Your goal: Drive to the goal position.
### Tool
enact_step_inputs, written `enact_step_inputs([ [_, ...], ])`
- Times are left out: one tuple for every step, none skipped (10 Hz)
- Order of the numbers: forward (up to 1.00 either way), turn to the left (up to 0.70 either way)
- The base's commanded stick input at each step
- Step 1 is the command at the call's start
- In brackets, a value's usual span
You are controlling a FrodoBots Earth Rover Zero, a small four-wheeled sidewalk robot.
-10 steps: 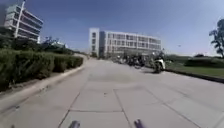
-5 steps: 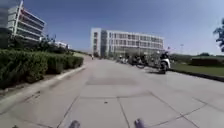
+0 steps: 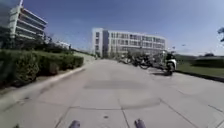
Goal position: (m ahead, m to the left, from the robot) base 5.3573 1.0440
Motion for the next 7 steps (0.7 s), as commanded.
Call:
enact_step_inputs([
  [0.7, 0.0],
  [0.7, 0.0],
  [0.7, 0.0],
  [0.7, 0.0],
  [0.7, 0.0],
  [0.7, 0.0],
  [0.7, 0.0],
])
